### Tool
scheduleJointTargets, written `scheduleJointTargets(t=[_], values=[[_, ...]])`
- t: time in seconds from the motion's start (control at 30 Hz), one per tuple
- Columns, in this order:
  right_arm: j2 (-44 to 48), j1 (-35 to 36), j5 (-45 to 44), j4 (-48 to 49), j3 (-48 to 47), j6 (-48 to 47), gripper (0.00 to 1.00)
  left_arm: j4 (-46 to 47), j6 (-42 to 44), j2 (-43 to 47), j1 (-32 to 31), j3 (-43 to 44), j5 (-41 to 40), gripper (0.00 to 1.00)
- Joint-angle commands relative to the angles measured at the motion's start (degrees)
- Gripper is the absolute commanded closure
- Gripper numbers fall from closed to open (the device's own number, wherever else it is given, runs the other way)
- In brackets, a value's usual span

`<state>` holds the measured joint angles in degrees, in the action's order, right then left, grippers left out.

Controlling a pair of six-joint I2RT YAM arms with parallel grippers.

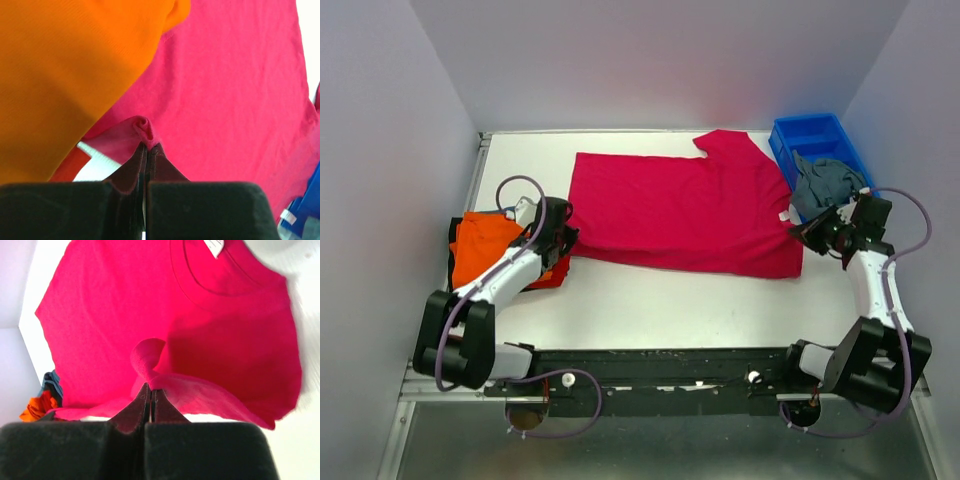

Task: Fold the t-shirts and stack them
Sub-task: Flatten out the tshirt, then fold the flattened tshirt in 1/3 of the way

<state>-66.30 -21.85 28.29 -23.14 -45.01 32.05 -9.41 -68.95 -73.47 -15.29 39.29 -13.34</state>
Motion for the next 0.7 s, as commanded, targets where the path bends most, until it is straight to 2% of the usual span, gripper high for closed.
scheduleJointTargets(t=[0.0, 0.23, 0.67], values=[[-7.77, 1.98, 2.28, 6.17, -6.64, 1.61, 0.99, -2.45, -3.12, -8.42, 0.08, 8.24, -3.71, 1.0], [-20.78, 5.67, 2.64, 7.14, -16.59, 1.08, 0.99, -9.22, -2.16, -17.49, 0.7, 19.42, -6.17, 1.0], [-29.93, 6.64, 4.23, 6.18, -27.31, -0.06, 0.99, -5.97, -1.45, -21.09, 3.69, 21.35, -3.01, 1.0]])
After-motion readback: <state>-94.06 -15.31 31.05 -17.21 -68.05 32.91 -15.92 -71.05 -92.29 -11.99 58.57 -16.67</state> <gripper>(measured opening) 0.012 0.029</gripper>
